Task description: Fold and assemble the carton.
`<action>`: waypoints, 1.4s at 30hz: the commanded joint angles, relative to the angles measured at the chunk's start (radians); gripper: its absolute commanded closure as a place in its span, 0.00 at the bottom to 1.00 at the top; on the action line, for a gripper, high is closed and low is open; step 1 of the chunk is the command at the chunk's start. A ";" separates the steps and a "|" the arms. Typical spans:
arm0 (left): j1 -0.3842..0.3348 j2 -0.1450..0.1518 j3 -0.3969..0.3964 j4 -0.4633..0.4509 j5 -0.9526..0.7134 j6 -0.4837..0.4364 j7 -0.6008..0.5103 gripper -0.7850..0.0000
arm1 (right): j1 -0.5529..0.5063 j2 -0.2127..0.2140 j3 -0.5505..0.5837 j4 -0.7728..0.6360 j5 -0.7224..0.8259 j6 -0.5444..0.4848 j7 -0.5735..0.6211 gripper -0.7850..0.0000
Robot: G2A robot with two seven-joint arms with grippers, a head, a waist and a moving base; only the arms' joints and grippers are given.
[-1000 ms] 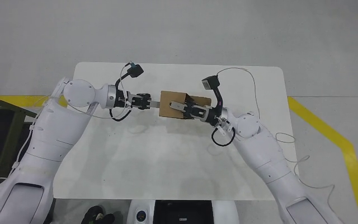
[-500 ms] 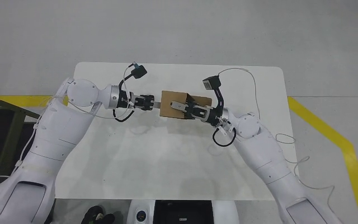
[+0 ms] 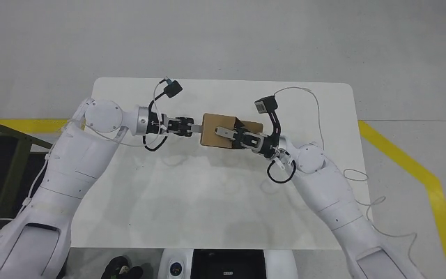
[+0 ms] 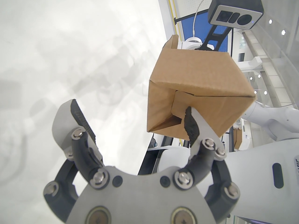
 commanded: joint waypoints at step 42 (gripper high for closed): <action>0.014 -0.030 0.029 0.074 -0.091 -0.044 0.005 0.00 | 0.000 -0.004 0.010 0.017 0.049 -0.023 0.044 1.00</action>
